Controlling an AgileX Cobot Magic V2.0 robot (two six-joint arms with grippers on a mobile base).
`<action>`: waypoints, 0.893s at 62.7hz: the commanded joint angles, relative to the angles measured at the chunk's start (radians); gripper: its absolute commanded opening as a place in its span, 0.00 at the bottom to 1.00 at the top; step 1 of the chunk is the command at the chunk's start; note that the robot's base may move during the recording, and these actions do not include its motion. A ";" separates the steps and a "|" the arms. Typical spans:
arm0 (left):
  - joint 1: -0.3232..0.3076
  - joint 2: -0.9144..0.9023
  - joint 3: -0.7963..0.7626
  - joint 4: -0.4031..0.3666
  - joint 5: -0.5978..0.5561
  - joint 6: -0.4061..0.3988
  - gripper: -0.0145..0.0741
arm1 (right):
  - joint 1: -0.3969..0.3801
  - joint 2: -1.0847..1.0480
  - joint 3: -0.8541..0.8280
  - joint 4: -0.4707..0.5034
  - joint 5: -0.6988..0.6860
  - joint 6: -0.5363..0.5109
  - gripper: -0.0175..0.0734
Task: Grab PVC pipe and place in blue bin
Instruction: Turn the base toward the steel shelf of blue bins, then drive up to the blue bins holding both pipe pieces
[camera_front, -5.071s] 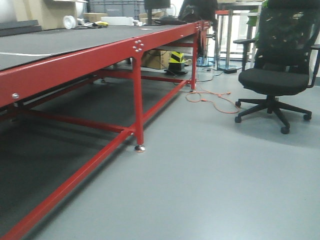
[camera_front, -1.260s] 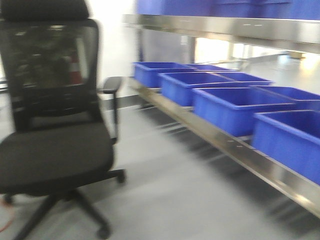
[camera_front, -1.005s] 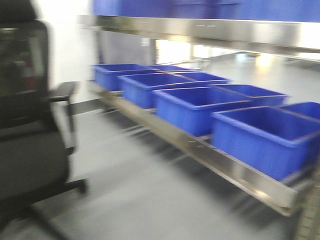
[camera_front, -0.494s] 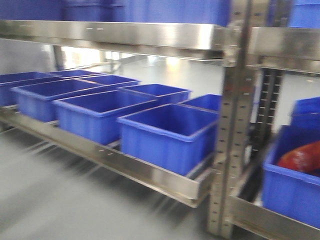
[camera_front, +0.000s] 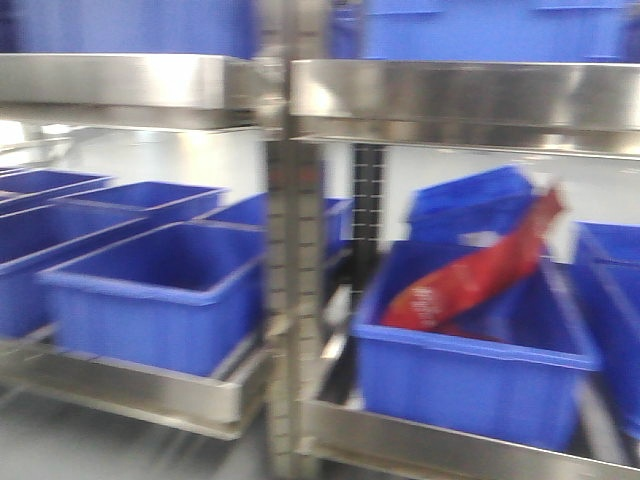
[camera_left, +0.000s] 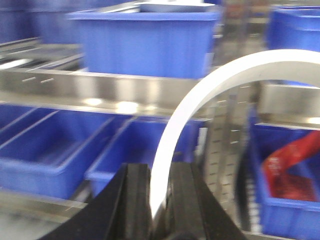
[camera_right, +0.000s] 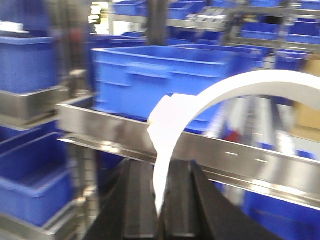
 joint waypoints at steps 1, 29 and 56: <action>-0.005 -0.005 -0.003 -0.006 -0.028 -0.002 0.04 | 0.000 -0.005 0.001 -0.001 -0.028 -0.003 0.01; -0.005 -0.005 -0.003 -0.006 -0.028 -0.002 0.04 | 0.000 -0.005 0.001 -0.001 -0.028 -0.003 0.01; -0.005 -0.005 -0.003 -0.006 -0.028 -0.002 0.04 | 0.000 -0.005 0.001 -0.001 -0.028 -0.003 0.01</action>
